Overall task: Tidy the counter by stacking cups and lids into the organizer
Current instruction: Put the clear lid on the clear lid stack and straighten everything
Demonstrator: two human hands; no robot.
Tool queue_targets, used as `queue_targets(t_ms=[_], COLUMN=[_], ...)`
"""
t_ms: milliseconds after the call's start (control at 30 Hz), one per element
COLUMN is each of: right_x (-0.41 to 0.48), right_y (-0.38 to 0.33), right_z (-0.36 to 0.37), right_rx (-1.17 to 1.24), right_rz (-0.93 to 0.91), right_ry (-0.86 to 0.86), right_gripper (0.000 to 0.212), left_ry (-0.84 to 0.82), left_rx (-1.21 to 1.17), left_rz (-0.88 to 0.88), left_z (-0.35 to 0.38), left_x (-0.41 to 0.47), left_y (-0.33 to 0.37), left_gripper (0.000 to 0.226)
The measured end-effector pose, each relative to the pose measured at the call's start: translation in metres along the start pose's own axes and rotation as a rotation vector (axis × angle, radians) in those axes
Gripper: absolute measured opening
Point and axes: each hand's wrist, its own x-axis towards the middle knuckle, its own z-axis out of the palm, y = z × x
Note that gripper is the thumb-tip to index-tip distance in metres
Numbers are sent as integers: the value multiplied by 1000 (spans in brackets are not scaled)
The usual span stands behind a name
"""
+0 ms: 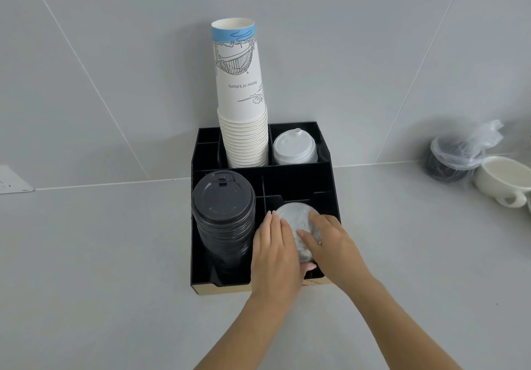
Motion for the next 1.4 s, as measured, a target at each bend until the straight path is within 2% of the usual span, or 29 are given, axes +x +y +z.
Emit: queue_targets(t_ms=[167,300,467,667,767,900,1000,1133,1233,1400], right_x=[1,1,5,22,31,43,52,67,88,122], right_y=[-4,-9,-14,-35,-49,-68,-80,-96,-104,-121], right_z=[-4,-13,-31,-72,-92,-113,-120,-109,-87,-54], right_rx=[-41,-106,-180,-96,-56,20,136,417,588,770], right_rz=[-3,7,20,-8,-61,-145,-213,-250,-232,-178], right_ry=[-19,-2,-20,-2,-1,-20,31,93,89,56], right_gripper=[46,44,54,56,55,54,52,52,52,57], left_ry=[-29,17,101,112,207,316,307,354,321,238], left_rx=[40,16,-75,-258,-327,-430,-636,-874,-999,-1061], left_rz=[-5,2,46,145,162,161,81,3,-66,-82], left_z=[-4,-9,-24,-84,-125,-163,-173,-166,-154,-136], left_x=[1,0,0,6,14,30,52,81,101,128], left_y=[0,-2,1,2,-4,-27,-54,-81,-92,-98], left_gripper=[95,97,100,63,56,57,61,45,55,76])
